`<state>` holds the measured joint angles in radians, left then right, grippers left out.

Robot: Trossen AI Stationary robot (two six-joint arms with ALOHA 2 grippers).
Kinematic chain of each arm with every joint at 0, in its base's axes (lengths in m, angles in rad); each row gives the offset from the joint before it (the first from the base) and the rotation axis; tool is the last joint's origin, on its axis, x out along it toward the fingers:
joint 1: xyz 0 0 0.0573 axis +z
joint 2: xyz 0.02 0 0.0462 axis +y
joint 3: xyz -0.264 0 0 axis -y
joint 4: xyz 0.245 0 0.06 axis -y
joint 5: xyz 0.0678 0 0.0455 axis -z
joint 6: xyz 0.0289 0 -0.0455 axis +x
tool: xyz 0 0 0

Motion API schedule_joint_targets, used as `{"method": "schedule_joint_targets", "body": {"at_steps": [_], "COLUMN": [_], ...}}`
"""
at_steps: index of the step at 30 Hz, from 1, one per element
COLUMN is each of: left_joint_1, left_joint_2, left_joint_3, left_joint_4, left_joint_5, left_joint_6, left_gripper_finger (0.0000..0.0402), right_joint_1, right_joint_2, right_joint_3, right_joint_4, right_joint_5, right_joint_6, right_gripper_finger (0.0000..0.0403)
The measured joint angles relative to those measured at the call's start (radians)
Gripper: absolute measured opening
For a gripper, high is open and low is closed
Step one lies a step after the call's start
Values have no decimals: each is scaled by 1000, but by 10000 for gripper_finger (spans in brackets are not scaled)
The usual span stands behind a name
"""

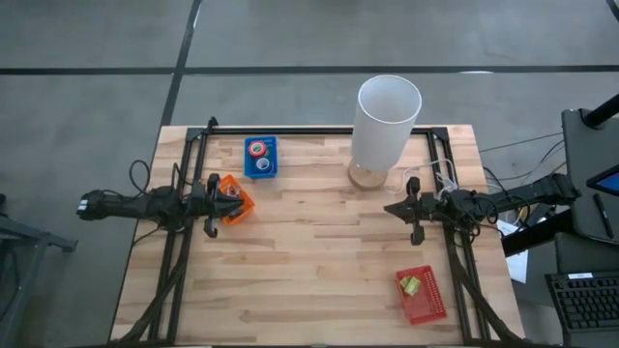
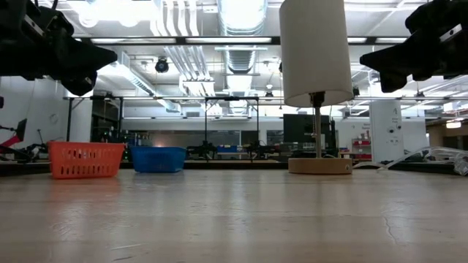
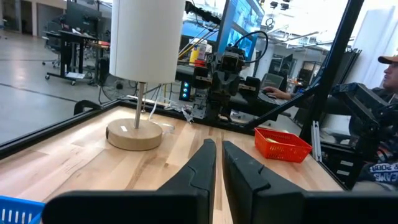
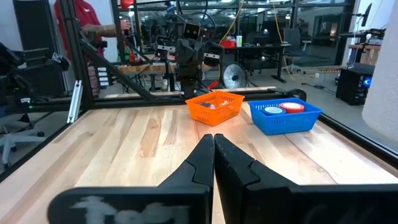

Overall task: Pick and place Stapler, Stapler remover, tape
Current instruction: Return to Home Position

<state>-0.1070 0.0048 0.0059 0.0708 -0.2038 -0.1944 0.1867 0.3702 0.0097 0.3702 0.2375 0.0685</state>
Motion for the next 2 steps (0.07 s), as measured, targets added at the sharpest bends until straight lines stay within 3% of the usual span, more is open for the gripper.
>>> {"method": "schedule_joint_targets", "body": {"at_steps": [2], "left_joint_1": [0], "left_joint_2": [0], "left_joint_3": [0], "left_joint_4": [0], "left_joint_5": [0], "left_joint_6": [0], "left_gripper_finger": [30], "right_joint_1": [0], "right_joint_2": [0], "right_joint_3": [0], "right_joint_4": [0], "right_joint_5": [0], "right_joint_6": [3], "right_gripper_finger": [8]}}
